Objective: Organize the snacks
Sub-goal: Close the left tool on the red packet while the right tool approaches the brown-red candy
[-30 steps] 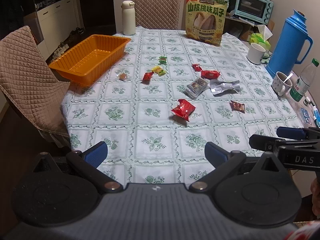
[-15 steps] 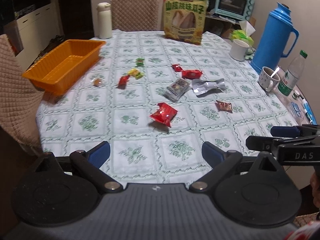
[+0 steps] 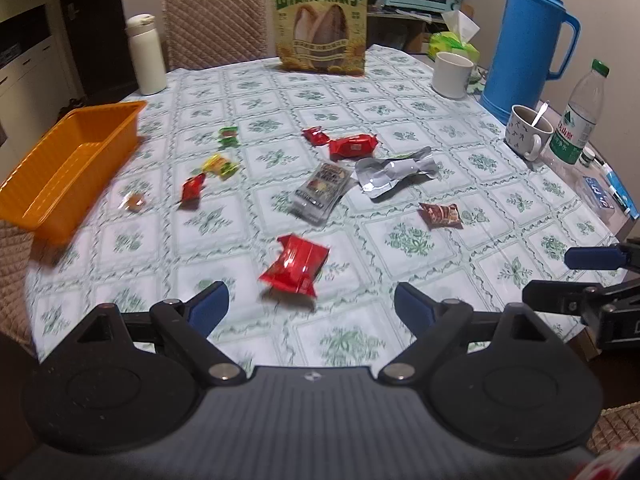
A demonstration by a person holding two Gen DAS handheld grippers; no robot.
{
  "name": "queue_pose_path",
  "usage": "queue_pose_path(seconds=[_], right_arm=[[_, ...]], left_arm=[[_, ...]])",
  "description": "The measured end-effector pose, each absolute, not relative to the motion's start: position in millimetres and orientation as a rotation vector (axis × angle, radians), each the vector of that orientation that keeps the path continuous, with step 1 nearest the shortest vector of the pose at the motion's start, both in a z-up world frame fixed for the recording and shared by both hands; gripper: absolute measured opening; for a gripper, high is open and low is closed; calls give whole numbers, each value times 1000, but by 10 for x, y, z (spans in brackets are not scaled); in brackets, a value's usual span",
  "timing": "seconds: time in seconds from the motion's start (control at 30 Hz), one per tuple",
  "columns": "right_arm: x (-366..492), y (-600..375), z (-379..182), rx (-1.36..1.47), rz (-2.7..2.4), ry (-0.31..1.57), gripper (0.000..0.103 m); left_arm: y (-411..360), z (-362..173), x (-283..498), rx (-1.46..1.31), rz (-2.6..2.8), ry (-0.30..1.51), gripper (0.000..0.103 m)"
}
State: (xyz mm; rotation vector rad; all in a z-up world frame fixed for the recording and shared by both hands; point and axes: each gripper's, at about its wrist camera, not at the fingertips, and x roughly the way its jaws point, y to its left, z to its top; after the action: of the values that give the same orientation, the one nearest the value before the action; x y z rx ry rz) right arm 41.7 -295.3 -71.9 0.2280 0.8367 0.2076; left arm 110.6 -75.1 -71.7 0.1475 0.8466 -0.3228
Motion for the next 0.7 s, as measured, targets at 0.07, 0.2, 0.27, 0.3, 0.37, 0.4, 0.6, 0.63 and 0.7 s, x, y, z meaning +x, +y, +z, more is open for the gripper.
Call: queue_pose_path(seconds=[0.07, 0.2, 0.27, 0.3, 0.37, 0.4, 0.6, 0.63, 0.7], right_arm=[[456, -2982, -728, 227, 190, 834, 84], [562, -3050, -761, 238, 152, 834, 84], [619, -3078, -781, 245, 134, 836, 84], [652, -3090, -795, 248, 122, 841, 84], [704, -3108, -820, 256, 105, 850, 84], [727, -3116, -830, 259, 98, 850, 84], [872, -3137, -869, 275, 68, 858, 84], [895, -3138, -875, 276, 63, 859, 84], [942, -3145, -891, 280, 54, 863, 84]], left_arm=[[-789, -741, 1199, 161, -338, 845, 86], [-831, -805, 1384, 181, -365, 845, 85], [-841, -846, 1477, 192, -377, 844, 83], [-843, -868, 1520, 197, -384, 846, 80], [-850, -920, 1615, 211, -395, 849, 77], [-850, -950, 1660, 217, -402, 847, 76], [-868, -1160, 1890, 263, -445, 887, 63], [-869, -1193, 1917, 268, -454, 896, 59], [-884, -1253, 1953, 278, -468, 914, 56]])
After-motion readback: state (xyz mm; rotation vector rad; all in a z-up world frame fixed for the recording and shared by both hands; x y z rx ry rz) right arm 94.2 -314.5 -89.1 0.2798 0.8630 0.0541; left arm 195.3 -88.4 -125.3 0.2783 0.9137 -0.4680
